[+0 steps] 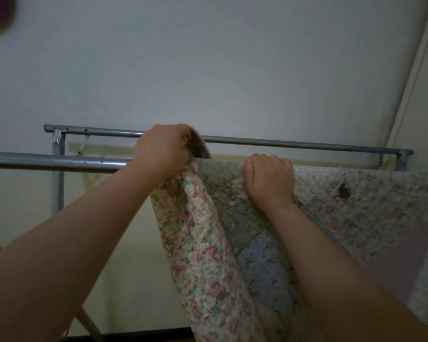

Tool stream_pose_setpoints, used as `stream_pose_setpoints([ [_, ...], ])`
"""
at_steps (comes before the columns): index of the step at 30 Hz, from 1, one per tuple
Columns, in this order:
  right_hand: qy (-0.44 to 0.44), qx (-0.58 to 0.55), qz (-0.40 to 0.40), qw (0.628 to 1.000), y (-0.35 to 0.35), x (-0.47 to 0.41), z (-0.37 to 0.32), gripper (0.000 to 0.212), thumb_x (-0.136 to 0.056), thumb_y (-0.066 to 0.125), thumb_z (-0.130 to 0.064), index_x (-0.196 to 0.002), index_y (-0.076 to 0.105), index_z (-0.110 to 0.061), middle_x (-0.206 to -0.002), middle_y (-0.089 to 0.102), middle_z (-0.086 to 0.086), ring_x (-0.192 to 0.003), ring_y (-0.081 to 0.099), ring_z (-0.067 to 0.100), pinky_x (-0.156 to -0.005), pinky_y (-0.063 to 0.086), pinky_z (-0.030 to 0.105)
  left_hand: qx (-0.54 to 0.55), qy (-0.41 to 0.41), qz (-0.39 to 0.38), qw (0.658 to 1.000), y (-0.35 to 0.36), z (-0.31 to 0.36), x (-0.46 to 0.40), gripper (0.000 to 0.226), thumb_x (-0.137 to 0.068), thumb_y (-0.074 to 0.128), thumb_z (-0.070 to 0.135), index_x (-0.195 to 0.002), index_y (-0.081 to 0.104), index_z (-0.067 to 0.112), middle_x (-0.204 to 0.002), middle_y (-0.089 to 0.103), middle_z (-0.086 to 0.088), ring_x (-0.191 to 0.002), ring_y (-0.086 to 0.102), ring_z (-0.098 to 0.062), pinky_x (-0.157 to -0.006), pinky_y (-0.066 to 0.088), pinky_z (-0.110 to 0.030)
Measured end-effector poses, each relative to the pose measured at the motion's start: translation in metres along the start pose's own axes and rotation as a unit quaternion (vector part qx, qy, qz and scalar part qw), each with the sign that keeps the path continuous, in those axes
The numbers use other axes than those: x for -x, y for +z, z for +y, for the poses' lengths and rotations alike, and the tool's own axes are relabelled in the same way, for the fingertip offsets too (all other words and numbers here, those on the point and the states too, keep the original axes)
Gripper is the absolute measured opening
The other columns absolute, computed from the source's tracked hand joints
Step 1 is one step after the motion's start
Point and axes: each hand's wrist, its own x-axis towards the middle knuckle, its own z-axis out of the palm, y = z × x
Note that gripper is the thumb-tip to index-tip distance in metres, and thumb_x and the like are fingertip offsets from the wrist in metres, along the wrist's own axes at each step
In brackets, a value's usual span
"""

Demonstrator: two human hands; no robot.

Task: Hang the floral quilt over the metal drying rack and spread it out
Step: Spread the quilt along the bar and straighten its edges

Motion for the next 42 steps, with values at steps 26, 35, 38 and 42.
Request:
stream_pose_setpoints([
  [26,-0.023,-0.013,-0.074,0.997,-0.005,-0.021,-0.085,0.026,-0.087,0.043,-0.022,-0.081,0.059,-0.004,-0.085,0.064,0.018,-0.080,0.057,0.035,-0.063,0.031,0.038,-0.075,0.046,-0.057,0.995,-0.009,-0.005,0.009,0.022,-0.082,0.050,0.018,-0.102,0.056,0.026,-0.080,0.050,-0.004,-0.080,0.051,-0.027,-0.063,0.030,-0.033],
  [35,0.000,0.009,-0.044,0.999,0.015,-0.023,-0.110,0.047,-0.090,0.023,-0.030,-0.066,0.056,-0.006,-0.062,0.062,0.017,-0.054,0.055,0.034,-0.054,0.024,0.035,-0.040,0.097,-0.132,0.986,-0.022,-0.021,-0.015,0.020,-0.077,0.053,0.011,-0.096,0.059,0.010,-0.100,0.061,-0.012,-0.091,0.057,-0.030,-0.064,0.038,-0.031],
  [38,0.017,0.022,-0.023,0.999,0.014,-0.024,-0.112,0.041,-0.087,0.029,-0.025,-0.059,0.053,-0.007,-0.053,0.058,0.014,-0.046,0.053,0.032,-0.049,0.031,0.033,-0.031,0.097,-0.141,0.985,-0.030,-0.040,-0.014,0.008,-0.077,0.056,0.012,-0.084,0.056,0.015,-0.097,0.060,-0.010,-0.086,0.054,-0.028,-0.064,0.038,-0.032],
  [42,0.034,0.021,-0.021,0.999,0.013,-0.025,-0.116,0.043,-0.087,0.027,-0.026,-0.059,0.053,-0.007,-0.053,0.057,0.014,-0.045,0.051,0.031,-0.049,0.035,0.033,0.001,0.099,-0.128,0.987,-0.041,-0.067,-0.010,0.015,-0.074,0.054,0.009,-0.070,0.045,0.020,-0.085,0.055,-0.005,-0.079,0.049,-0.024,-0.061,0.036,-0.032],
])
